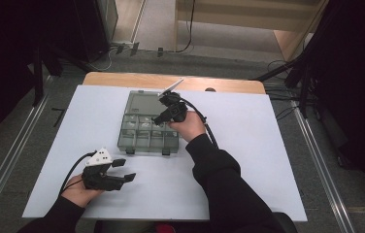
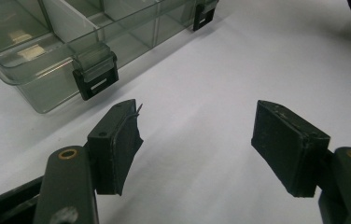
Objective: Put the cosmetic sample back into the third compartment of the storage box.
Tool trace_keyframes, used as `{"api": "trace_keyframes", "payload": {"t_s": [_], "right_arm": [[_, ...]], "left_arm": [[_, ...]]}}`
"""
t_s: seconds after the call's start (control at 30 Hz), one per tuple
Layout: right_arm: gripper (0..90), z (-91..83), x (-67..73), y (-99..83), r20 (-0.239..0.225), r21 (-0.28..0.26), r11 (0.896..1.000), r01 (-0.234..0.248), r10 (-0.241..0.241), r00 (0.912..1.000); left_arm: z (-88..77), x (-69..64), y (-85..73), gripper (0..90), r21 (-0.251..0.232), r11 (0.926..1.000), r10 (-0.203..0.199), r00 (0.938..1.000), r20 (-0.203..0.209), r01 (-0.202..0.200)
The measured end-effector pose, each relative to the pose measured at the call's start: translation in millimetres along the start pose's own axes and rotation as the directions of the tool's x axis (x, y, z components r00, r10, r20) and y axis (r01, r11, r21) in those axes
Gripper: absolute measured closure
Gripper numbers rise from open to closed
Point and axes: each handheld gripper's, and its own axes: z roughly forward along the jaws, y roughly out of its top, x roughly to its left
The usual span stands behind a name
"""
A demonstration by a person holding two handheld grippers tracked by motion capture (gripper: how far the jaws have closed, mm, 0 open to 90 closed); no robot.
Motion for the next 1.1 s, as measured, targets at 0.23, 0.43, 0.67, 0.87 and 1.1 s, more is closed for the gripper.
{"api": "trace_keyframes", "payload": {"t_s": [0.23, 0.43, 0.67, 0.87, 1.1], "right_arm": [[81.2, 8.1, -3.2, 0.7, 0.016, 0.009, 1.000, -0.020, 0.019, 0.9997], [81.1, 13.8, -5.3, -0.2, 0.013, 0.022, 0.999, -0.037, 0.037, 0.9992], [81.2, 19.3, -5.8, -0.6, 0.020, 0.032, 0.999, -0.042, 0.042, 0.9989], [78.4, 19.8, -5.4, -1.6, 0.015, 0.026, 0.999, -0.035, 0.035, 0.9993], [68.4, 6.2, -2.4, -5.1, -0.016, -0.031, 1.000, 0.000, -0.001, 0.9999]], "left_arm": [[-0.6, 0.1, 0.1, 31.4, -0.005, 1.0000, -0.001, 1.0000, 0.000, 0.001], [-0.5, 0.0, 0.1, 31.4, -0.004, 1.0000, -0.001, 1.0000, -0.001, 0.001], [-0.6, 0.0, 0.0, 31.4, -0.006, 1.0000, -0.002, 1.0000, -0.001, 0.002], [-1.1, 0.1, 0.3, 31.4, -0.007, 1.0000, -0.001, 1.0000, 0.000, 0.001], [-3.7, 2.7, 2.4, 31.4, -0.004, 0.9995, -0.032, 0.9994, 0.011, 0.032]]}}
